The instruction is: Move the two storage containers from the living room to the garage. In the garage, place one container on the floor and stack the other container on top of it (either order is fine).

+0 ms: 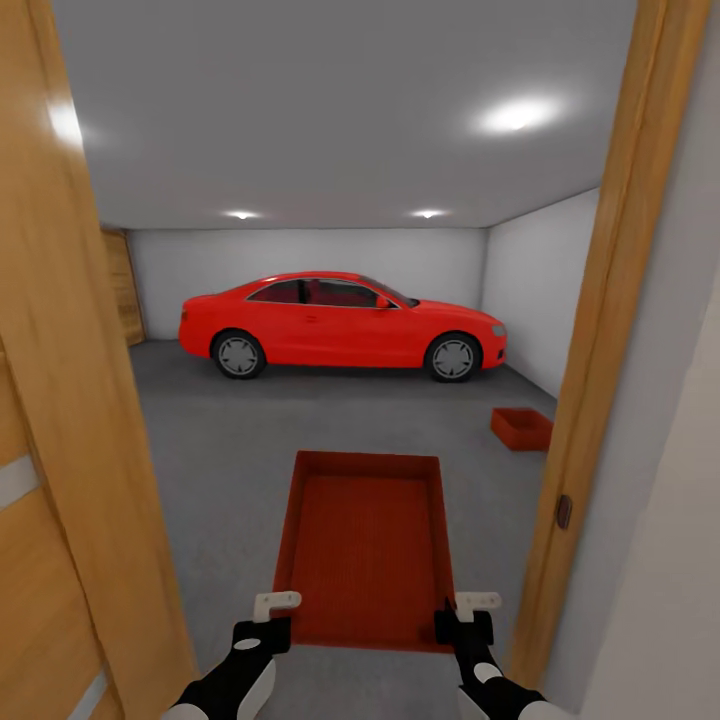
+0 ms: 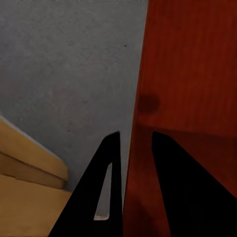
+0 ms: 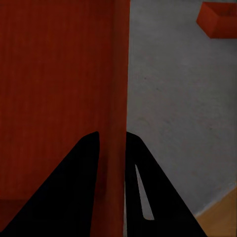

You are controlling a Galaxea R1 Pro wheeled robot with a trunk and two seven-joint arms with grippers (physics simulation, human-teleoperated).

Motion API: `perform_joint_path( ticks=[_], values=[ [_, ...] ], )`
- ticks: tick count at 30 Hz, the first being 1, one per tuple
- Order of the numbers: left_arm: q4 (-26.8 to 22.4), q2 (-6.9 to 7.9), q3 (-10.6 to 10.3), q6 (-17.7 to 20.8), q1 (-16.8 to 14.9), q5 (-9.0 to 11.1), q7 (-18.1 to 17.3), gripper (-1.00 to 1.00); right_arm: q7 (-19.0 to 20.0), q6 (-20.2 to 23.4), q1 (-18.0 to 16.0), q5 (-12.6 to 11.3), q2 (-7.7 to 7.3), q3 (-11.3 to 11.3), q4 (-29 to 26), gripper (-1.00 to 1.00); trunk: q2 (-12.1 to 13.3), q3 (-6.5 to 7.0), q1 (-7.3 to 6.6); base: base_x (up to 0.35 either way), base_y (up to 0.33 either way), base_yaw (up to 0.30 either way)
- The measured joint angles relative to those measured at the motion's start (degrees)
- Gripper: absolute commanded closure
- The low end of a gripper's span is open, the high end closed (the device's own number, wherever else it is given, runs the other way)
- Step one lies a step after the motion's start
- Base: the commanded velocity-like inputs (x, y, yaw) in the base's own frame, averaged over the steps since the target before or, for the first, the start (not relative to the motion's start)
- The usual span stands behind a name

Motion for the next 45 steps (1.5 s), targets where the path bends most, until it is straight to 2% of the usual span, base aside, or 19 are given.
perform_joint_path(
  ticks=[5,9,12,21,26,31,32,33,45],
  values=[
    [0.0,0.01,0.0,0.0,0.0,0.0,0.0,1.0,0.0,0.1,0.0,0.1,0.01,-0.1,-0.1,1.0,0.0,0.0,0.0,0.245,0.0,-0.001],
    [-0.1,0.05,0.6,-0.1,0.0,-1.0,-0.2,1.0,-0.3,-0.6,0.0,-0.4,0.18,0.3,0.3,1.0,0.0,0.0,0.03,0.0,0.0,0.0],
    [-0.1,0.07,0.5,-0.1,0.0,-1.2,-0.3,1.0,-0.3,-1.1,0.0,-1.9,0.19,1.5,0.7,1.0,0.0,-0.01,0.03,0.0,0.0,0.0],
    [-0.1,0.04,0.8,-0.1,0.0,-1.2,-0.3,1.0,-0.4,-0.4,0.0,-3.2,0.09,3.2,0.1,1.0,0.0,-0.01,0.02,0.007,0.005,0.0],
    [-0.1,0.05,0.8,-0.1,0.0,-1.2,-0.3,1.0,-0.6,-0.3,0.0,-5.7,0.08,5.9,0.1,1.0,0.0,-0.01,0.02,0.079,0.086,0.0],
    [-0.1,0.06,0.5,-0.1,0.0,-1.3,-0.3,1.0,-0.5,-1.2,0.0,-10.6,0.08,10.2,0.9,1.0,0.0,0.0,0.03,0.012,0.013,0.0],
    [-0.2,0.07,0.3,-0.1,0.0,-0.6,-0.2,1.0,-0.2,-0.4,0.0,-0.6,0.1,0.5,0.2,1.0,0.0,0.0,0.03,0.004,0.004,0.0],
    [-0.2,0.06,0.3,-0.1,0.0,-0.6,-0.2,1.0,-0.1,-0.4,0.0,-0.1,0.1,-0.1,0.1,1.0,0.0,0.0,0.03,0.002,0.003,0.0],
    [-0.2,0.11,0.3,-0.1,0.0,-0.5,-0.3,1.0,-0.1,-0.3,0.0,0.1,0.11,-0.2,0.1,1.0,0.0,0.0,0.0,0.102,0.0,0.0]
  ],
)
